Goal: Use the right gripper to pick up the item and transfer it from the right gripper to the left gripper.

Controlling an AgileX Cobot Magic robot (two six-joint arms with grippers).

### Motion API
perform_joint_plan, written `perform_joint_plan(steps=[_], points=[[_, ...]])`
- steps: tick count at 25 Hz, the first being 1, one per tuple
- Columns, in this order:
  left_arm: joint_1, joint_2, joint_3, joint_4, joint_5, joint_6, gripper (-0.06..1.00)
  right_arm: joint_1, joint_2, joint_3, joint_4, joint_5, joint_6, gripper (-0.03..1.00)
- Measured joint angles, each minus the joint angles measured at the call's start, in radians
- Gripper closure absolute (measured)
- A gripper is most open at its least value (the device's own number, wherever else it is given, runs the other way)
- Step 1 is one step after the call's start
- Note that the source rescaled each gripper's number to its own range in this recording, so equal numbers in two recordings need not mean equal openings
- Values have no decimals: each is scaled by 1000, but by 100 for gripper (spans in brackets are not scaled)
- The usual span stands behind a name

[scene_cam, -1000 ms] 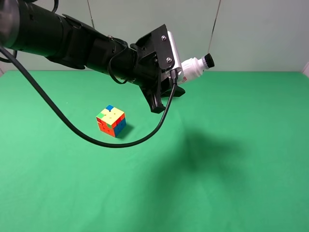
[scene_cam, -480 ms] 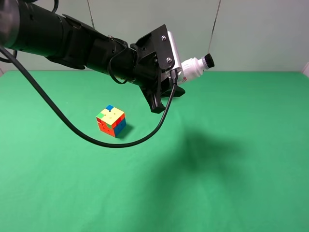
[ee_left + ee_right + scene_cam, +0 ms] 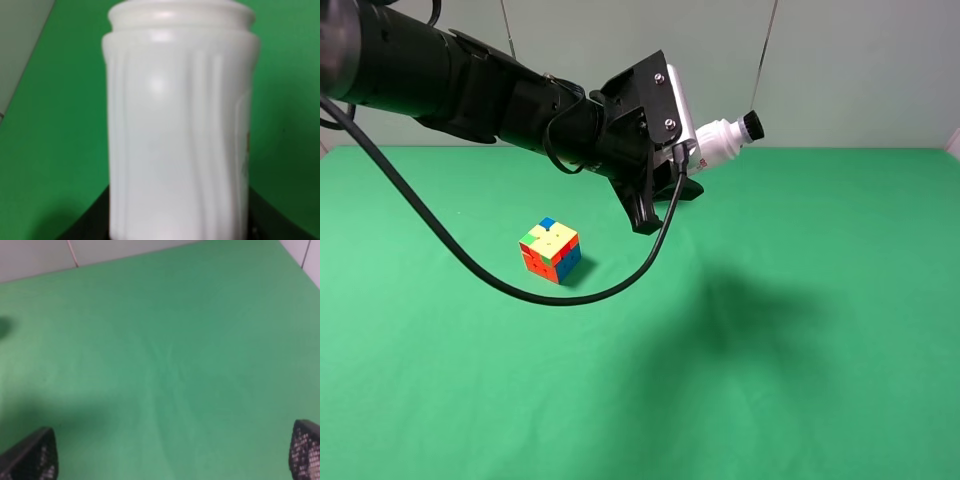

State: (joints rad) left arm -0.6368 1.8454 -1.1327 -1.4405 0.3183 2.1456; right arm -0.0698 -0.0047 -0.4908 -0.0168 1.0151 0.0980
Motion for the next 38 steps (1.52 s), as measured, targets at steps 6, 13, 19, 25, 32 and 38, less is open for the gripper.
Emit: perform_joint_plan(steps=[6, 13, 19, 25, 32, 38], points=[[0, 0, 0, 0, 0, -1, 94, 0, 0, 0, 0, 0, -3, -3], [0, 0, 0, 0, 0, -1, 94, 0, 0, 0, 0, -4, -3, -3], [0, 0, 0, 1, 3, -7, 94, 0, 0, 0, 0, -4, -3, -3], [4, -66, 0, 160, -29, -234, 94, 0, 0, 0, 0, -4, -4, -3], [17, -158, 1, 517, -57, -780, 94, 0, 0, 0, 0, -4, -4, -3], [56, -212, 35, 792, -61, -1166, 94, 0, 0, 0, 0, -4, -4, -3]])
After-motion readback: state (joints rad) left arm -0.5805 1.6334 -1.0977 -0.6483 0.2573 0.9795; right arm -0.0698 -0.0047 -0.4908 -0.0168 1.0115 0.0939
